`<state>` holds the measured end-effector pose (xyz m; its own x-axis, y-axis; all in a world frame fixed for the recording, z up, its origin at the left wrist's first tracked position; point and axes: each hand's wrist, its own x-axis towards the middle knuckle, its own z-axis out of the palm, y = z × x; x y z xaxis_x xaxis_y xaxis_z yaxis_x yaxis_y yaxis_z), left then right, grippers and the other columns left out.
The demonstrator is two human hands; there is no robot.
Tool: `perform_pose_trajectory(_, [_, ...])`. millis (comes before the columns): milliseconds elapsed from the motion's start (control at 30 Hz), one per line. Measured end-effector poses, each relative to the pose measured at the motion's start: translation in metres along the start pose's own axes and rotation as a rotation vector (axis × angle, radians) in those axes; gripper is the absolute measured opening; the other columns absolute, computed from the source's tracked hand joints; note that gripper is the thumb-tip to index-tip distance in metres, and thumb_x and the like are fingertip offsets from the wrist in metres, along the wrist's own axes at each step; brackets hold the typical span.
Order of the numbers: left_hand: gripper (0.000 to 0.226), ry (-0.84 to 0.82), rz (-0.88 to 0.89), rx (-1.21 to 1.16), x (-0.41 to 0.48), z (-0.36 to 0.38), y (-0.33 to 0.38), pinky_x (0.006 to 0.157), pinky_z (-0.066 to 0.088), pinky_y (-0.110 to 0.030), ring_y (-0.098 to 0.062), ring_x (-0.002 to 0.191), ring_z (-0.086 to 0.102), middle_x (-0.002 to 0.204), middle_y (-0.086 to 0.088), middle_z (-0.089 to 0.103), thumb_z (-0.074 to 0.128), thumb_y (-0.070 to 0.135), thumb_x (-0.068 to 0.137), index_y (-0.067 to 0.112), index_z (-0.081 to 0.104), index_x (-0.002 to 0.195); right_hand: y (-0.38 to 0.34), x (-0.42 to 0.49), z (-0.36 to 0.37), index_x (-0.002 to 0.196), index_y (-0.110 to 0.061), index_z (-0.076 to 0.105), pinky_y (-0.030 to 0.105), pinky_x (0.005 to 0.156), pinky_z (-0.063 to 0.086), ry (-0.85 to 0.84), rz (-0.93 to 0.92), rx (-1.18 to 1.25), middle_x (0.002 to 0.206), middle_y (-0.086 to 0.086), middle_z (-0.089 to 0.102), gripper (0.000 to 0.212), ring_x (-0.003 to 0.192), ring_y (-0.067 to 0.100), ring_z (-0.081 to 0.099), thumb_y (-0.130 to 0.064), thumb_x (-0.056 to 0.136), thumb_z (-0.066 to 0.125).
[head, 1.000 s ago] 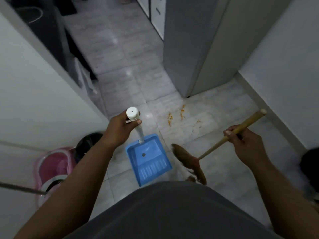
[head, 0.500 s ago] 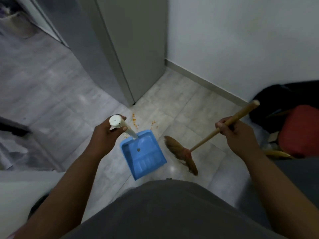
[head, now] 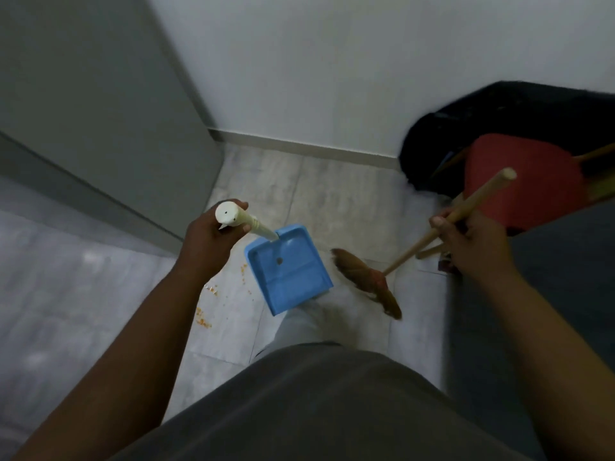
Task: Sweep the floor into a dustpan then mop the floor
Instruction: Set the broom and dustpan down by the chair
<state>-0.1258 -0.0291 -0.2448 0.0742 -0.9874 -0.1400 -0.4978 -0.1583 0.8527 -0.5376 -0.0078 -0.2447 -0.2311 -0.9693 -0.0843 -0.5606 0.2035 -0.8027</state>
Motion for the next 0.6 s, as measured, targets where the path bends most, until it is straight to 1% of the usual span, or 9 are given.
perform_pose_trajectory(33, [0.036, -0.012, 0.013, 0.006, 0.018, 0.006, 0.003, 0.082, 0.043, -0.004, -0.004, 0.105, 0.062, 0.115, 0.012, 0.068, 0.074, 0.011, 0.086, 0.026, 0.067, 0.117, 0.0, 0.009, -0.003, 0.095, -0.017, 0.064, 0.006, 0.052, 0.046, 0.023, 0.014, 0.001, 0.078, -0.006, 0.064, 0.006, 0.066, 0.0, 0.063, -0.023, 0.094, 0.063])
perform_pose_trajectory(100, [0.035, -0.045, 0.028, -0.004, 0.053, 0.016, 0.01, 0.082, 0.045, -0.006, -0.009, 0.105, 0.062, 0.114, 0.006, 0.067, 0.074, 0.008, 0.085, 0.023, 0.066, 0.115, -0.002, 0.028, -0.007, 0.096, -0.016, 0.065, 0.001, 0.048, 0.04, 0.066, 0.057, -0.026, 0.076, -0.009, 0.062, 0.007, 0.061, -0.008, 0.058, -0.023, 0.095, 0.062])
perform_pose_trajectory(200, [0.034, -0.102, 0.023, 0.005, 0.105, 0.024, 0.017, 0.089, 0.049, -0.022, -0.015, 0.106, 0.062, 0.114, 0.0, 0.067, 0.074, 0.007, 0.085, 0.016, 0.066, 0.117, -0.009, 0.059, -0.009, 0.099, -0.009, 0.067, 0.0, 0.048, 0.039, 0.091, 0.111, -0.07, 0.077, -0.001, 0.064, 0.015, 0.064, -0.005, 0.057, -0.023, 0.095, 0.062])
perform_pose_trajectory(300, [0.034, -0.144, 0.045, 0.0, 0.157, 0.029, 0.025, 0.091, 0.051, -0.029, -0.018, 0.107, 0.063, 0.114, -0.002, 0.068, 0.074, 0.007, 0.086, 0.014, 0.067, 0.118, -0.022, 0.09, -0.01, 0.099, -0.011, 0.067, 0.002, 0.051, 0.042, 0.109, 0.126, -0.109, 0.084, 0.006, 0.067, 0.014, 0.071, 0.0, 0.059, -0.023, 0.095, 0.062])
perform_pose_trajectory(400, [0.035, -0.179, 0.023, -0.01, 0.206, 0.035, 0.029, 0.094, 0.052, -0.033, -0.018, 0.108, 0.063, 0.114, -0.003, 0.068, 0.074, 0.008, 0.086, 0.015, 0.066, 0.12, -0.033, 0.122, -0.006, 0.098, -0.016, 0.064, 0.006, 0.053, 0.041, 0.158, 0.139, -0.153, 0.082, 0.004, 0.065, 0.009, 0.07, 0.007, 0.058, -0.025, 0.095, 0.062])
perform_pose_trajectory(467, [0.035, -0.206, 0.042, 0.001, 0.236, 0.042, 0.035, 0.095, 0.052, -0.032, -0.018, 0.108, 0.063, 0.113, -0.002, 0.068, 0.074, 0.009, 0.086, 0.014, 0.066, 0.12, -0.04, 0.145, -0.004, 0.099, -0.015, 0.065, 0.004, 0.055, 0.038, 0.176, 0.123, -0.204, 0.081, 0.002, 0.063, 0.012, 0.07, 0.008, 0.055, -0.025, 0.095, 0.061])
perform_pose_trajectory(533, [0.034, -0.223, 0.053, 0.017, 0.263, 0.051, 0.041, 0.09, 0.051, -0.022, -0.015, 0.106, 0.062, 0.111, 0.001, 0.067, 0.074, 0.01, 0.086, 0.015, 0.066, 0.118, -0.042, 0.165, -0.003, 0.101, -0.013, 0.066, 0.005, 0.057, 0.034, 0.168, 0.134, -0.248, 0.078, -0.001, 0.061, 0.017, 0.071, 0.009, 0.055, -0.027, 0.096, 0.059])
perform_pose_trajectory(567, [0.034, -0.229, 0.049, 0.018, 0.274, 0.056, 0.044, 0.088, 0.05, -0.017, -0.013, 0.105, 0.062, 0.11, 0.003, 0.067, 0.074, 0.01, 0.086, 0.016, 0.066, 0.118, -0.042, 0.173, -0.003, 0.101, -0.012, 0.066, 0.004, 0.056, 0.034, 0.163, 0.134, -0.253, 0.076, -0.003, 0.06, 0.018, 0.068, 0.006, 0.054, -0.028, 0.097, 0.058])
perform_pose_trajectory(600, [0.034, -0.231, 0.038, 0.009, 0.285, 0.063, 0.047, 0.087, 0.05, -0.017, -0.012, 0.105, 0.061, 0.11, 0.004, 0.066, 0.074, 0.01, 0.086, 0.017, 0.066, 0.118, -0.042, 0.183, -0.005, 0.101, -0.012, 0.066, 0.002, 0.054, 0.034, 0.165, 0.132, -0.256, 0.075, -0.004, 0.059, 0.018, 0.066, 0.0, 0.052, -0.028, 0.097, 0.058])
